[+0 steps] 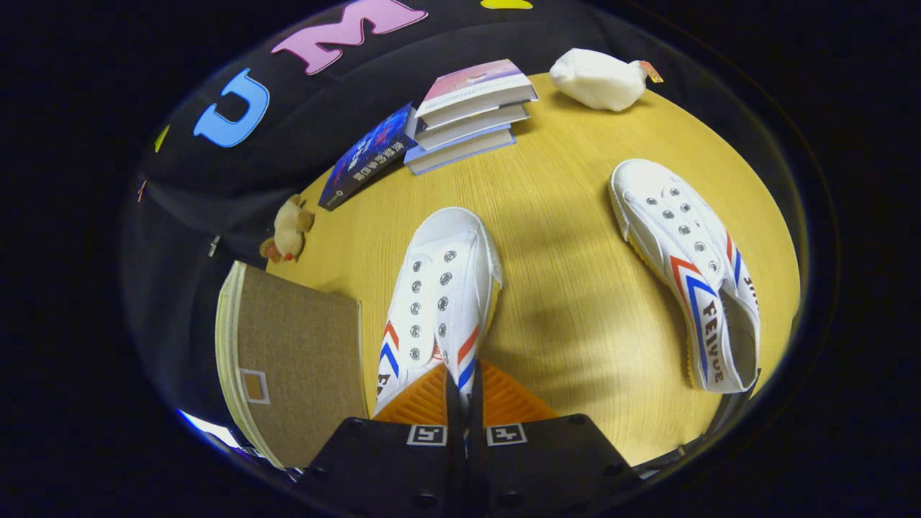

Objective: Open the storage box then place both shoes into the box .Put the left shoe in first, then the right shoe, with the right side of both shoes facing outward in a uniform manner.

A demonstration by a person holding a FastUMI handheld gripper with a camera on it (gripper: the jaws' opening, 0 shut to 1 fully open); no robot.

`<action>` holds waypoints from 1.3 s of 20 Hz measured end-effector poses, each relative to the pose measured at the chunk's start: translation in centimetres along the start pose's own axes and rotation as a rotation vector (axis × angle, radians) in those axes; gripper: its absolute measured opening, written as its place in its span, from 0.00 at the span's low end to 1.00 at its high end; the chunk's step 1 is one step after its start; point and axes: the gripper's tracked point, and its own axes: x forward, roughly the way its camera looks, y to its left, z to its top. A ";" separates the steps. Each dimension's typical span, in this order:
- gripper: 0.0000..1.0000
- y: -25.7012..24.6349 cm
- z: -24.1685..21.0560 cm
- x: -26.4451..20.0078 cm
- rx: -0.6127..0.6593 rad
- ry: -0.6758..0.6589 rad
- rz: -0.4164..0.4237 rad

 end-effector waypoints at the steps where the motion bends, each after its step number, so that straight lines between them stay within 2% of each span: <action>1: 0.05 0.5 0.5 -1.3 0.018 -0.014 -0.001; 4: 0.05 2.6 2.3 -5.9 0.030 -0.070 -0.005; 8: 0.05 7.2 2.6 -11.0 -0.045 -0.115 -0.007; 13: 0.05 17.0 1.0 -14.2 -0.102 -0.107 0.112; 15: 0.05 20.8 -0.2 -13.8 -0.119 -0.082 0.175; 18: 0.05 24.4 -3.0 -11.6 -0.164 -0.018 0.202; 23: 0.05 28.0 -7.1 -7.1 -0.166 0.044 0.201; 26: 0.05 28.1 -8.7 -4.1 -0.193 0.096 0.157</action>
